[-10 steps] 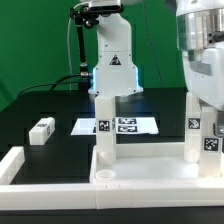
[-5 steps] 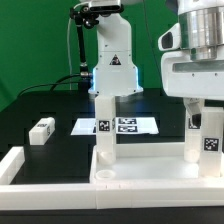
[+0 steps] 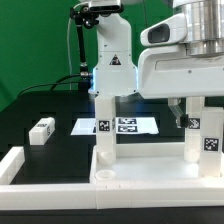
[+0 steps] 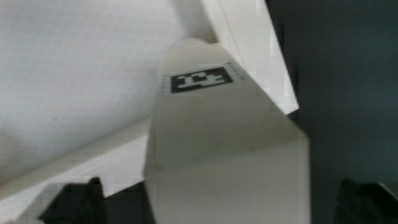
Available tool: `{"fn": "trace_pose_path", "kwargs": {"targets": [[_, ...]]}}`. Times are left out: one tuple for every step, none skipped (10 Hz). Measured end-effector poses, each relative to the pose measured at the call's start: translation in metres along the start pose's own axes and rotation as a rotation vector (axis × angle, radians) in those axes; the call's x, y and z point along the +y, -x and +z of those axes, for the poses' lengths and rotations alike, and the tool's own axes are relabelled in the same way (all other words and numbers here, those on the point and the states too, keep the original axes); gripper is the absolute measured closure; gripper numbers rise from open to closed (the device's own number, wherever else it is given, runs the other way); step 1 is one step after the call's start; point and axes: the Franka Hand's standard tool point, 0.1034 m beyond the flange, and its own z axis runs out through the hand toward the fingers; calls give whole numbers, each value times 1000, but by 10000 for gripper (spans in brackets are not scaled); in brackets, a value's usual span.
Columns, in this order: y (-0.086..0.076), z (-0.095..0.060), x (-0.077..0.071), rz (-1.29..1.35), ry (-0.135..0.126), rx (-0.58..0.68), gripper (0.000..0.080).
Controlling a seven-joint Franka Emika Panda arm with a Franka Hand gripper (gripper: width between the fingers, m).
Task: Assemble desk
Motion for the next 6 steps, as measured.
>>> {"fn": "trace_pose_path", "kwargs": {"targets": [[0,0,0,20,0,0,178],[0,0,1,41,1,0,178],[0,0,1,88,0,0,358],[-1,0,1,163,2,1,499],[-2,0,3,217,3,2,499],[-2,0,5,303,5,2,499]]}}
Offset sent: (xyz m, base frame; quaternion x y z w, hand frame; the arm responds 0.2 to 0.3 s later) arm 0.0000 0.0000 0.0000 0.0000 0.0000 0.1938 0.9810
